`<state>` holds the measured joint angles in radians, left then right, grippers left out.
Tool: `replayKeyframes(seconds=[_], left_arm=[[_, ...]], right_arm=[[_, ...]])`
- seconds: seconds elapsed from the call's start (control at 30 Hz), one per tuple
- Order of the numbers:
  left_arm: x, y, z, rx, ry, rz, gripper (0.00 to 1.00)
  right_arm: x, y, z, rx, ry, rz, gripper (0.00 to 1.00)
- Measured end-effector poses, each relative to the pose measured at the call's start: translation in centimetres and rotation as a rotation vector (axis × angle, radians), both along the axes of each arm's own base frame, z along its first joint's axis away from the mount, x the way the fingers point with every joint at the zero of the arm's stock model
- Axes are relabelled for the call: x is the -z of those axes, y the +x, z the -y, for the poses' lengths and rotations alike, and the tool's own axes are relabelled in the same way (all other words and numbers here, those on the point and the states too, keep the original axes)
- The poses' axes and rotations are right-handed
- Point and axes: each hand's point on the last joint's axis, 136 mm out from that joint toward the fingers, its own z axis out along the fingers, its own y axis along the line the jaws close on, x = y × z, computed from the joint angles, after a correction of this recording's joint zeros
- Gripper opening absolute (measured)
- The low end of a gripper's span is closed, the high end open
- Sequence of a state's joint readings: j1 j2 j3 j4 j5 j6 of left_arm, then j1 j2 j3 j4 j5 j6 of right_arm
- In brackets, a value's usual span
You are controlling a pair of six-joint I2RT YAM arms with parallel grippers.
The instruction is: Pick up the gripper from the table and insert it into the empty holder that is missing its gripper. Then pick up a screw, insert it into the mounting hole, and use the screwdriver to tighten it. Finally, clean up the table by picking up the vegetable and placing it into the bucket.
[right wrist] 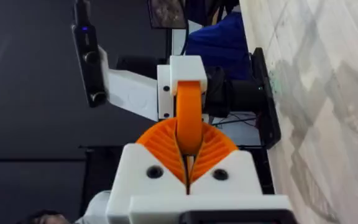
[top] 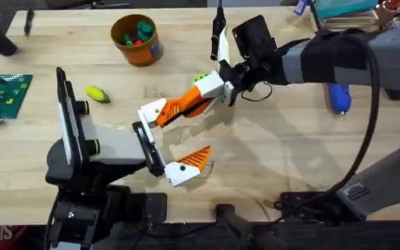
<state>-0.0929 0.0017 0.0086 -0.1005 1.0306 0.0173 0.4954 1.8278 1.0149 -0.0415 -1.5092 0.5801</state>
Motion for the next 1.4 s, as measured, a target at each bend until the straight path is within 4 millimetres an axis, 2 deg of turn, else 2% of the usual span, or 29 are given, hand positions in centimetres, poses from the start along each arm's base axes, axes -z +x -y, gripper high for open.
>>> replayKeyframes(seconds=[0.2, 0.43, 0.67, 0.8, 1.0, 1.4], left_arm=[[0.0, 0.1, -0.1, -0.006, -0.003, -0.006, 0.985], [0.0, 1.0, -0.6, -0.062, 0.001, -0.001, 0.986], [0.0, 1.2, -0.7, -0.076, 0.004, 0.006, 0.986], [0.1, 0.7, -0.4, -0.043, 0.0, -0.009, 0.985], [0.2, 0.7, -0.4, -0.04, -0.006, -0.034, 0.986], [0.3, 0.6, -0.3, -0.033, -0.015, -0.054, 0.986]], right_arm=[[-0.2, -0.5, -0.8, 0.006, -0.036, 0.028, 0.009], [-0.4, 0.0, -1.8, 0.047, -0.037, 0.124, 0.009], [-0.4, -0.2, -1.8, 0.153, 0.099, 0.294, 0.009], [0.5, -0.9, -1.1, 0.23, 0.073, 0.211, 0.009], [0.6, -0.3, -1.4, 0.291, 0.035, 0.133, 0.009], [0.6, 0.1, -1.6, 0.264, -0.013, 0.086, 0.009]])
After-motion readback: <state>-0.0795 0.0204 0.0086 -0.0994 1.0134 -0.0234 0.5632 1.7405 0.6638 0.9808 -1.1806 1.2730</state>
